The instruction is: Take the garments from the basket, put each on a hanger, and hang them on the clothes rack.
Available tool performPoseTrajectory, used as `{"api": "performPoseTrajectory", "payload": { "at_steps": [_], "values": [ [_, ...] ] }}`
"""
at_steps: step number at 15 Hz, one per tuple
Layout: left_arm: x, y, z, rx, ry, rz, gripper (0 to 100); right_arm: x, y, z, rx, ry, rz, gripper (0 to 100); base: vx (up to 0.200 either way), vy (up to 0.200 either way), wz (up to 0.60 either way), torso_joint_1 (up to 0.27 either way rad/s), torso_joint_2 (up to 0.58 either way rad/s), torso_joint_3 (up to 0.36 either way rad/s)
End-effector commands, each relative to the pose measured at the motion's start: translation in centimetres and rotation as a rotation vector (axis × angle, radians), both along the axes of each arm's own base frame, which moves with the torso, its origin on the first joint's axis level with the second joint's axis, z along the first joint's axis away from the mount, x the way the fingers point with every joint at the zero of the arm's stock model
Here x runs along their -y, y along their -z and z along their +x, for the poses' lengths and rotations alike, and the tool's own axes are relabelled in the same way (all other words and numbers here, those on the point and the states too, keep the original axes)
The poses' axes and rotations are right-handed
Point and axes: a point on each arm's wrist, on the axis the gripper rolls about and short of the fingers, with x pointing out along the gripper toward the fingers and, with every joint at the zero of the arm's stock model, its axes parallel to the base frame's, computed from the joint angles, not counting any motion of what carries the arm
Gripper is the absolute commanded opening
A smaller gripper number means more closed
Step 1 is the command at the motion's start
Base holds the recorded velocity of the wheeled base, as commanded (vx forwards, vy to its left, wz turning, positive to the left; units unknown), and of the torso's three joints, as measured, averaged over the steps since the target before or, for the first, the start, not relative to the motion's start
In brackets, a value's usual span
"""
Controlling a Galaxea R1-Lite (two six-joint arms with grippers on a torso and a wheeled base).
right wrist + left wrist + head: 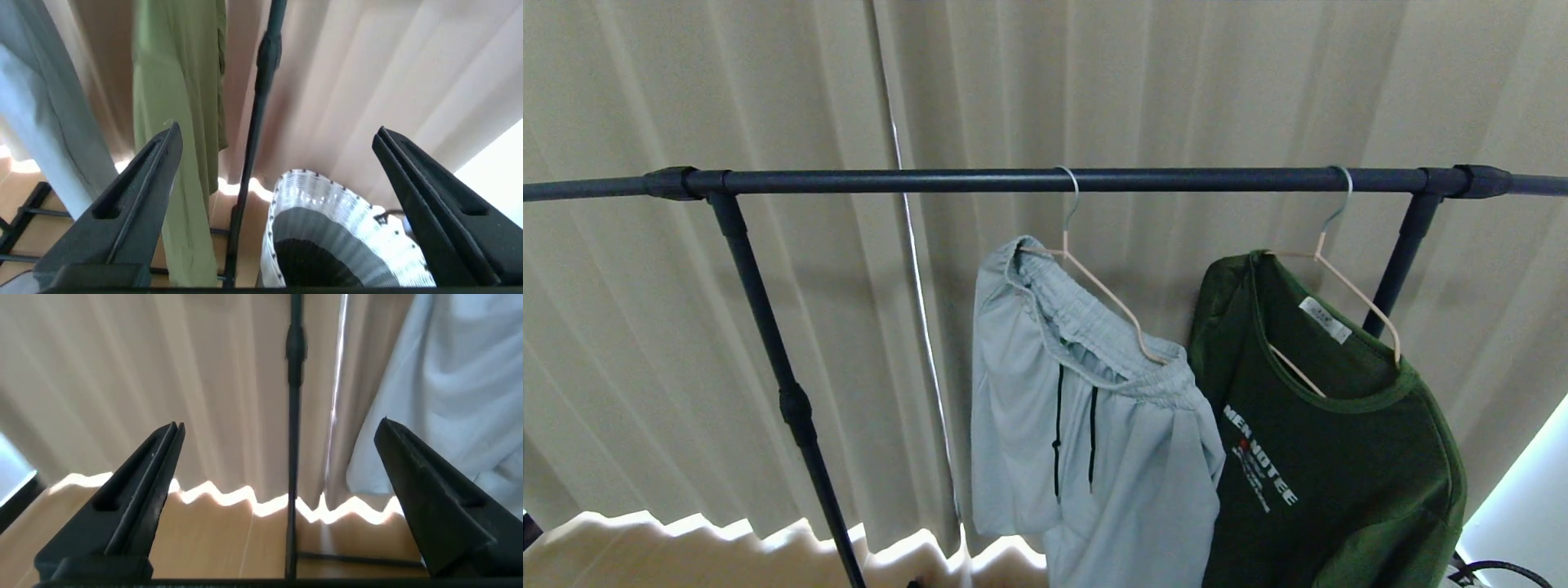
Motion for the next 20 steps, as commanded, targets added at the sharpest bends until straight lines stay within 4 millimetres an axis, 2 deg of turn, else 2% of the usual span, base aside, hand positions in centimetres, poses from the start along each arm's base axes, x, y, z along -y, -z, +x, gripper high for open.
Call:
{"api": "performPoseTrajectory", "payload": {
  "at_steps": [1,4,6,8,11,14,20],
  "values": [
    [0.2,0.3,0.0,-0.001,0.086,-0.008,100,0.0,0.4,-0.9,0.051,0.017,-0.002,100,0.000,0.000,0.00,0.000,0.00,0.000],
    [0.3,0.4,0.0,-0.004,0.131,-0.012,100,0.1,1.1,-1.5,0.056,0.054,-0.009,100,0.000,0.000,0.00,0.000,0.00,0.000],
    [0.4,0.4,-0.1,0.004,0.250,-0.014,100,0.1,2.0,-1.9,0.071,0.048,-0.006,100,0.000,0.000,0.00,0.000,0.00,0.000],
    [0.4,0.4,-0.2,0.013,0.293,-0.012,100,0.1,2.1,-2.2,0.112,0.044,0.018,100,0.000,0.000,0.00,0.000,0.00,0.000],
    [0.4,0.6,-0.8,0.089,0.291,-0.001,100,0.0,2.3,-2.6,0.164,0.028,0.032,100,0.000,0.000,0.00,0.000,0.00,0.000],
    [0.3,0.6,-0.8,0.095,0.258,-0.004,100,0.0,3.2,-2.3,0.143,0.027,0.057,100,0.000,0.000,0.00,0.000,0.00,0.000],
    [0.3,0.6,-0.8,0.099,0.230,0.006,100,0.0,3.1,-2.1,0.187,0.024,0.067,100,0.000,0.000,0.00,0.000,0.00,0.000]
  ]
}}
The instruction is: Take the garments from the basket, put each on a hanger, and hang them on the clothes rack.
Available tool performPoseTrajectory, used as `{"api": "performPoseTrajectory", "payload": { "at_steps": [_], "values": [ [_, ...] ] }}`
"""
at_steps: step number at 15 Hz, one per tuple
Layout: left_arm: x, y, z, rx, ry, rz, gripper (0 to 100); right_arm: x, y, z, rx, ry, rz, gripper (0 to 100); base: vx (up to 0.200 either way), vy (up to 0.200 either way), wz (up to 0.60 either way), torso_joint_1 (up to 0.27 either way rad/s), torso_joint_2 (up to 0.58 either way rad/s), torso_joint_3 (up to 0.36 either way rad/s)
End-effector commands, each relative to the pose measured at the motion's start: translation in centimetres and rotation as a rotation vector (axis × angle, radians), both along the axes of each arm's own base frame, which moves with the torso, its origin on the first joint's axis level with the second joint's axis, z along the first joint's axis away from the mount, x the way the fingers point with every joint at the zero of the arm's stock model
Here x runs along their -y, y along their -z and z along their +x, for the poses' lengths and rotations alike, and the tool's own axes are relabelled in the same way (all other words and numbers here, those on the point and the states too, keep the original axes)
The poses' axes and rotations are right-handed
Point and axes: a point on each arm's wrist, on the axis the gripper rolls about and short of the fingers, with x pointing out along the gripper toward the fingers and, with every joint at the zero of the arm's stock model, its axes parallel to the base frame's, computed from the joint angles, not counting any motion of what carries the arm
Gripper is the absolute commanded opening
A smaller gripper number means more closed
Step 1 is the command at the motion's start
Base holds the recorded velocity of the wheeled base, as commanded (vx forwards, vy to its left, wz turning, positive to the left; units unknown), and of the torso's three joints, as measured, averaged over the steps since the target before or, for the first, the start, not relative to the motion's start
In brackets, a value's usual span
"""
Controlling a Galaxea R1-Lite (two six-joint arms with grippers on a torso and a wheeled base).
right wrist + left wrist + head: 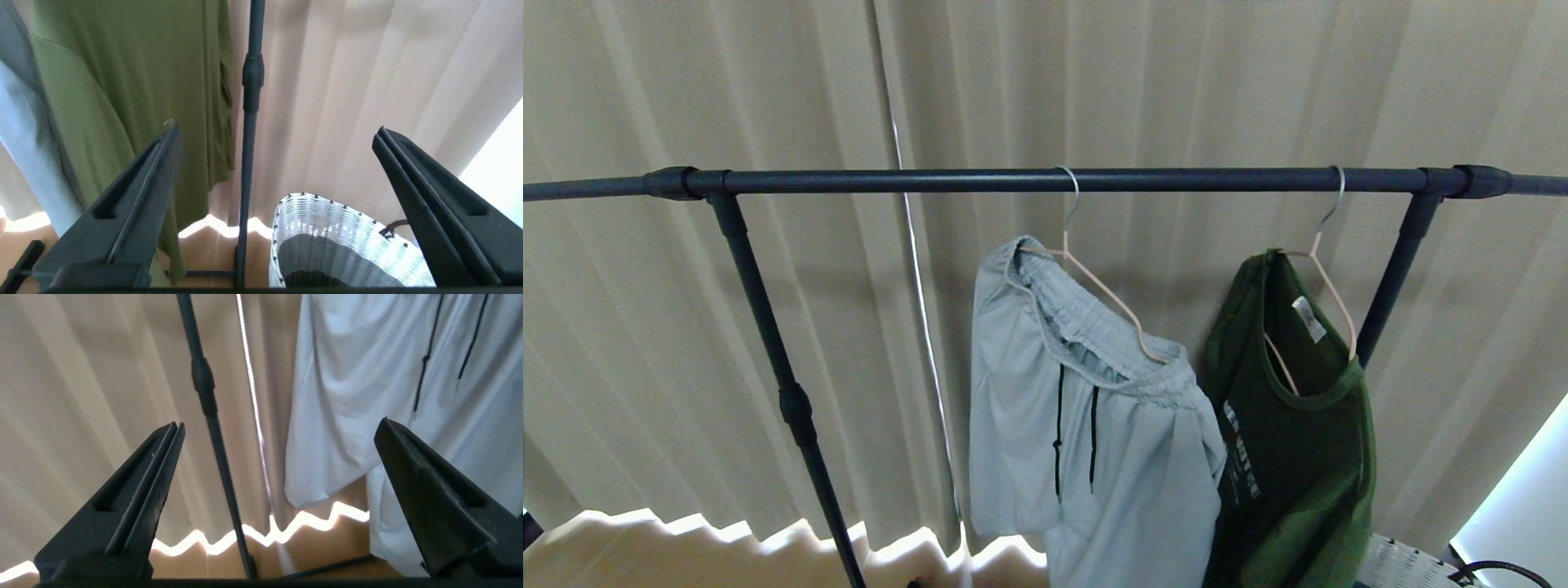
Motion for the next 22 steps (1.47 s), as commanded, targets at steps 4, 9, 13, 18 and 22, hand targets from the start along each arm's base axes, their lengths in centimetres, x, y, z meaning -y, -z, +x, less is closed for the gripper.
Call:
{"api": "performPoseTrajectory", "payload": {
  "at_steps": [4,9,13,18,22],
  "values": [
    [0.00,-0.09,-0.03,0.007,-0.001,-0.019,100,-0.01,0.01,-0.01,0.002,-0.003,0.042,100,0.000,0.000,0.00,0.000,0.00,0.000],
    [0.00,-0.05,-0.01,0.005,-0.002,-0.019,100,0.02,0.06,0.02,0.002,0.012,0.043,100,0.000,0.000,0.00,0.000,0.00,0.000],
    [0.00,-0.09,-0.03,0.006,-0.002,-0.022,100,0.11,0.04,0.11,0.028,0.049,0.075,100,0.000,0.000,0.00,0.000,0.00,0.000],
    [0.00,-0.09,-0.03,0.006,-0.002,-0.022,100,0.12,0.00,0.11,0.032,0.054,0.078,100,0.000,0.000,0.00,0.000,0.00,0.000],
    [0.00,-0.09,-0.03,0.006,-0.001,-0.022,100,0.12,0.05,0.12,0.030,0.057,0.078,100,0.000,0.000,0.00,0.000,0.00,0.000]
  ]
}}
